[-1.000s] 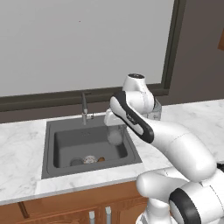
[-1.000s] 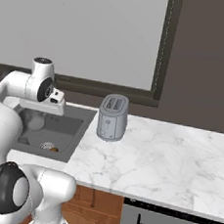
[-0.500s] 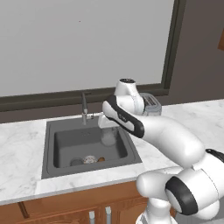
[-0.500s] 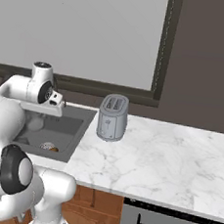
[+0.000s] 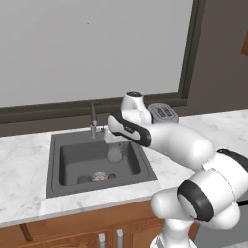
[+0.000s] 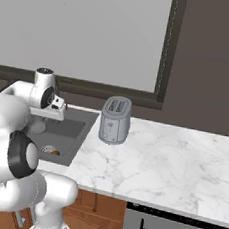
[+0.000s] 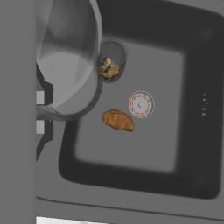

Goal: Pick the jar and glass cup and place them in the sink. Then turn on the water.

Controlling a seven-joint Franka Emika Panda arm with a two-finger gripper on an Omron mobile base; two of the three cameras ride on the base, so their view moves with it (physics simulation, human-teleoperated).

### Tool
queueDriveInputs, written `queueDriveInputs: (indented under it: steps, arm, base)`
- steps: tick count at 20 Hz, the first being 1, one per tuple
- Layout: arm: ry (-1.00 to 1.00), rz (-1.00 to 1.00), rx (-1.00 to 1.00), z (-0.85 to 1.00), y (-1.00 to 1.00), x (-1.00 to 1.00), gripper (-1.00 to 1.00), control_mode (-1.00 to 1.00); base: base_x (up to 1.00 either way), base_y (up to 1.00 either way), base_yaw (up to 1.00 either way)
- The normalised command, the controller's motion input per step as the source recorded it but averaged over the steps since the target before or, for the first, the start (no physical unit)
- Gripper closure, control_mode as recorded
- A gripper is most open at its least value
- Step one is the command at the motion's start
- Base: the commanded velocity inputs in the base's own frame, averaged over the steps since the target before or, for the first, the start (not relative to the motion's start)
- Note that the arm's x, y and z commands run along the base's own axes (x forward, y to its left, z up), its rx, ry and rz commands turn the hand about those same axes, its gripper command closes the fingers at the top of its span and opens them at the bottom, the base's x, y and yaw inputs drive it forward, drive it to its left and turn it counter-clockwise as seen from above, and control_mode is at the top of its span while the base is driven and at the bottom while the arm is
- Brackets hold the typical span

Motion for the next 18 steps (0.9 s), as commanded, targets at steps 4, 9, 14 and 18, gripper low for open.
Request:
queueDriveInputs:
  steps: [4,9,14,18]
  arm:
    - [0.00,0.00,0.00,-0.22,0.12,0.25,1.00,-1.00]
    - [0.00,0.00,0.00,-0.22,0.09,0.23,1.00,-1.00]
    - [0.00,0.00,0.00,-0.20,0.05,0.25,1.00,-1.00]
    - [0.00,0.00,0.00,-0.18,0.08,0.32,1.00,-1.00]
  base:
    - [0.00,0.00,0.00]
    - [0.00,0.00,0.00]
    - [0.00,0.00,0.00]
    - [0.00,0.00,0.00]
